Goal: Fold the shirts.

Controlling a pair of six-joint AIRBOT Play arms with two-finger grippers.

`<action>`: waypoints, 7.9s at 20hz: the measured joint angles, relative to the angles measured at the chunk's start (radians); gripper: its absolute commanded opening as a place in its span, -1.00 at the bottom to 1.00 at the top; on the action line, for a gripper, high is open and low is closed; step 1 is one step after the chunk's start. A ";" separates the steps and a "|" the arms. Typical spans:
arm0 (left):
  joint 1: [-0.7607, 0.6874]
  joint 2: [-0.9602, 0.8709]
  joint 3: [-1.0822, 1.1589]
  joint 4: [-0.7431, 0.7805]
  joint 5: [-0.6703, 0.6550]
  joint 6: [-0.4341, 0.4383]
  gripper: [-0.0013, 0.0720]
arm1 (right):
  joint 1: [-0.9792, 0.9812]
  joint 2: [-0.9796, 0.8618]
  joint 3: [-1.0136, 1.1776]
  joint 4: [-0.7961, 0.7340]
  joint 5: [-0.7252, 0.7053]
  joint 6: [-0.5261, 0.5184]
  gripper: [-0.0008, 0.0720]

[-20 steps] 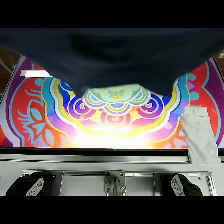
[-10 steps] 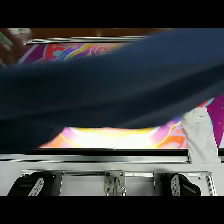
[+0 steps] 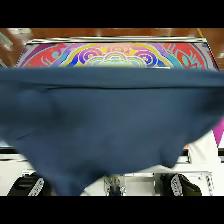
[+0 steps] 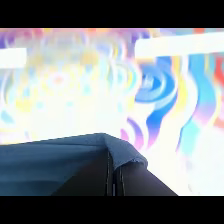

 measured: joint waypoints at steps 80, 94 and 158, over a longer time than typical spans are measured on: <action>0.204 -0.623 -1.338 -0.692 0.330 0.185 -0.82 | -0.019 -0.677 -0.487 -0.131 -0.181 -0.041 0.76; 0.199 -0.620 -1.296 -0.705 0.271 0.222 -0.82 | 0.016 -0.756 -0.834 -0.024 -0.328 -0.100 0.76; 0.054 -1.143 -0.154 -0.898 0.143 0.142 -0.81 | 0.339 -1.037 -0.274 0.308 -0.661 -0.022 -0.83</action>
